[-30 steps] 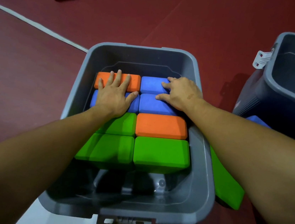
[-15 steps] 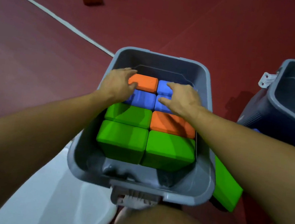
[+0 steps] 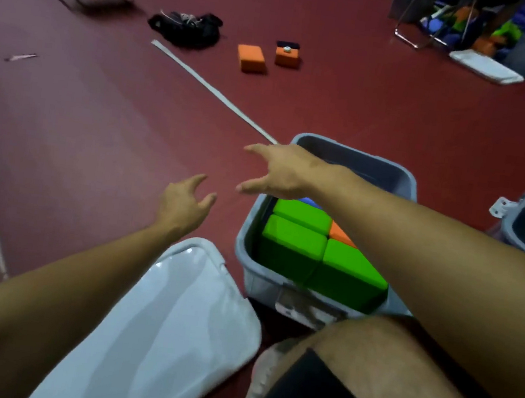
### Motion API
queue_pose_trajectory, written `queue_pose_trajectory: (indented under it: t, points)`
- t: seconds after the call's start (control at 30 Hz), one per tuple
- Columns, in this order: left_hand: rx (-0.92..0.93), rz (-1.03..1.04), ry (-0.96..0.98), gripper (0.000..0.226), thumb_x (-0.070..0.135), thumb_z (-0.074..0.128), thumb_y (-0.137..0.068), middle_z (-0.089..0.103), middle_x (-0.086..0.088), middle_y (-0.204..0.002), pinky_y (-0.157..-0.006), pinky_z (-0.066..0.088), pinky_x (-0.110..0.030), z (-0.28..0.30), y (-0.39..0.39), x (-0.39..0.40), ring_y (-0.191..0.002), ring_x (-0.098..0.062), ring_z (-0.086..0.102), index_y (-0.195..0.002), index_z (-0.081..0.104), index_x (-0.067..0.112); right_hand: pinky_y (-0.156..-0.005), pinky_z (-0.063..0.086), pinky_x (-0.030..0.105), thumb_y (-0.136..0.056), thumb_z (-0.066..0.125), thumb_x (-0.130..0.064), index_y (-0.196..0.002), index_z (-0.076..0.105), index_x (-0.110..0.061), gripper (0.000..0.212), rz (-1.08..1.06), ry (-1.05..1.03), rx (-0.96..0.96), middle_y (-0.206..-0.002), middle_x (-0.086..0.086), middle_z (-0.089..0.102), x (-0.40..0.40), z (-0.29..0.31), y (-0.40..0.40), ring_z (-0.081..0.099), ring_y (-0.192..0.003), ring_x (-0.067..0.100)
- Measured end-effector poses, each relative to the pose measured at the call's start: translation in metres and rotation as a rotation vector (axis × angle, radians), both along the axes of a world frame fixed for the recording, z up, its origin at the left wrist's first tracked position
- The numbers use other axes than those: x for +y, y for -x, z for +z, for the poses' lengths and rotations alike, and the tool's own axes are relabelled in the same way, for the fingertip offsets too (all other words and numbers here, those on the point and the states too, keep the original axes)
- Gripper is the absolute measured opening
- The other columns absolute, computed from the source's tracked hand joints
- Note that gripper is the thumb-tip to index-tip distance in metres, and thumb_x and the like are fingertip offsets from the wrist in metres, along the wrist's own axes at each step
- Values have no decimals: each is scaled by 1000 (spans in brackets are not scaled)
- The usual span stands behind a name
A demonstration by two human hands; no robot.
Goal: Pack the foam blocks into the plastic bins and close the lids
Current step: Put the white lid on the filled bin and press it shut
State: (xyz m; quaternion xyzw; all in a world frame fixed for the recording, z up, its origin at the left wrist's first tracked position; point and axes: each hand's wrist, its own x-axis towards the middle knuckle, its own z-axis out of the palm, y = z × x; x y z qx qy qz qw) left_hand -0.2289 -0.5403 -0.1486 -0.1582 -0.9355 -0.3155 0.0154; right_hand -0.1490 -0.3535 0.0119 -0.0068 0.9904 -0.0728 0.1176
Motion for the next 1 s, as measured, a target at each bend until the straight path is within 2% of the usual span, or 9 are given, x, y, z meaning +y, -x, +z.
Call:
queue_pose_trajectory:
  t: [0.13,0.27,0.47,0.63,0.73,0.8,0.87,0.93,1.0]
  points:
    - [-131,136,-26,62,50,62,-89,62,-11,-132,-98,47,-41,-25,-29,-64,-120,-32,58,-143,49,23,-113,34,42,-78,61,-72,-155,16,-33,97,96,-41,-128,-155,13,34,-62,-1,-14,36,-140,33]
    - [-240,255,-6,68,58,60,-86,63,-12,-131,-97,48,-43,-64,-53,-121,-119,-34,58,-144,47,24,-114,32,47,-80,58,-72,-154,13,-38,93,191,-30,-82,-163,8,16,-105,-25,-39,28,-145,32]
    - [-387,383,157,75,68,53,-85,53,-18,-139,-104,41,-52,-133,-89,-194,-127,-42,47,-145,43,24,-108,40,49,-82,51,-75,-154,8,-40,91,344,-152,-64,-164,5,10,-135,-55,-58,30,-144,31]
    - [-615,550,263,83,75,53,-80,22,-16,-158,-108,31,-62,-169,-126,-232,-138,-47,28,-150,31,36,-107,40,50,-80,49,-78,-154,3,-43,94,408,-228,-166,-165,4,5,-139,-76,-57,28,-145,32]
    - [-757,636,242,87,78,55,-77,2,-18,-161,-109,23,-68,-186,-139,-252,-141,-55,11,-150,26,40,-107,40,51,-80,47,-78,-154,2,-43,93,418,-237,-189,-165,4,4,-142,-80,-54,27,-145,32]
    - [-836,704,253,88,79,56,-75,-3,-22,-159,-108,24,-69,-196,-143,-263,-138,-61,10,-149,28,39,-107,41,51,-81,47,-78,-154,1,-43,92,427,-237,-195,-164,4,4,-144,-83,-52,28,-145,32]
    - [-906,765,230,89,82,57,-70,6,-27,-155,-106,29,-69,-206,-145,-273,-132,-63,23,-140,38,31,-106,41,51,-81,47,-77,-153,1,-43,92,433,-235,-198,-164,4,5,-145,-84,-50,28,-145,31]
    - [-948,784,201,101,92,49,-56,32,-27,-143,-103,36,-64,-218,-147,-284,-123,-55,39,-133,42,26,-107,40,51,-82,48,-76,-153,2,-42,91,444,-232,-199,-164,5,7,-145,-86,-50,27,-145,31]
    - [-959,794,197,113,96,43,-42,51,-20,-129,-101,40,-58,-236,-146,-296,-118,-47,46,-134,41,30,-108,39,50,-82,49,-75,-153,3,-41,91,451,-233,-210,-164,6,9,-144,-89,-49,26,-145,31]
